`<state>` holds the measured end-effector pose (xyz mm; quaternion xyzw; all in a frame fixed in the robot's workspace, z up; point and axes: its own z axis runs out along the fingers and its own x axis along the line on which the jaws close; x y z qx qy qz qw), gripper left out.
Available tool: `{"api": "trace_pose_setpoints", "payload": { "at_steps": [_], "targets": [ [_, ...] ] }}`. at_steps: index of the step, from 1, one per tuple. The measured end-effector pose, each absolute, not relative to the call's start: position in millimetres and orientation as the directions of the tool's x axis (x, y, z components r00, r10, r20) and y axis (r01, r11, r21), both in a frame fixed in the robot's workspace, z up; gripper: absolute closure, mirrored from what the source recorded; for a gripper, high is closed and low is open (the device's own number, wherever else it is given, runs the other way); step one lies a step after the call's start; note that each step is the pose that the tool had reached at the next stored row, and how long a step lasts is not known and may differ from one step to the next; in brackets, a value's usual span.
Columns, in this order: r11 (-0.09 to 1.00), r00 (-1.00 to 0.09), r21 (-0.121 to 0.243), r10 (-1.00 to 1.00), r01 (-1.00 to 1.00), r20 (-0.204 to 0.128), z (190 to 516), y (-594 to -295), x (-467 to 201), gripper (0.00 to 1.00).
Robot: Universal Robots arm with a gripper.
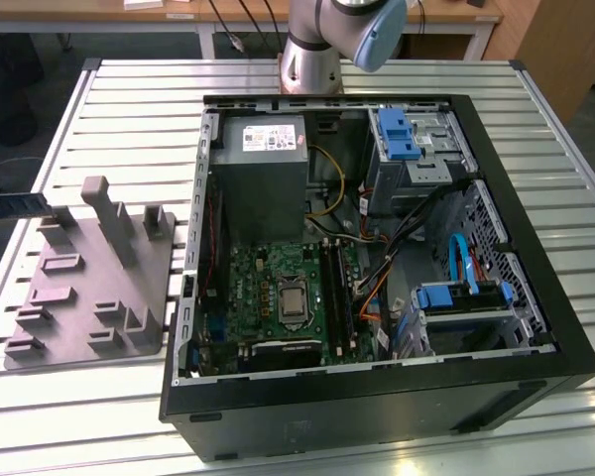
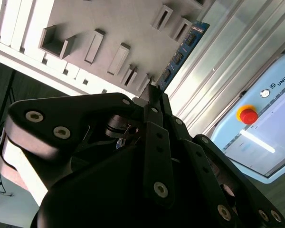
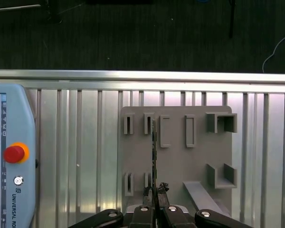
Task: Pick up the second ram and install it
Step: 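Pick up the second ram and move it above second insertion slot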
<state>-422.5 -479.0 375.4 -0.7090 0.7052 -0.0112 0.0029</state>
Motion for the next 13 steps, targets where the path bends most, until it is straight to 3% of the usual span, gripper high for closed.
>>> {"api": "trace_pose_setpoints", "payload": {
  "at_steps": [13],
  "targets": [
    [-0.005, 0.005, -0.02, -1.0, -1.0, 0.011, 388, -479, -423, 0.86]
  ]
}}
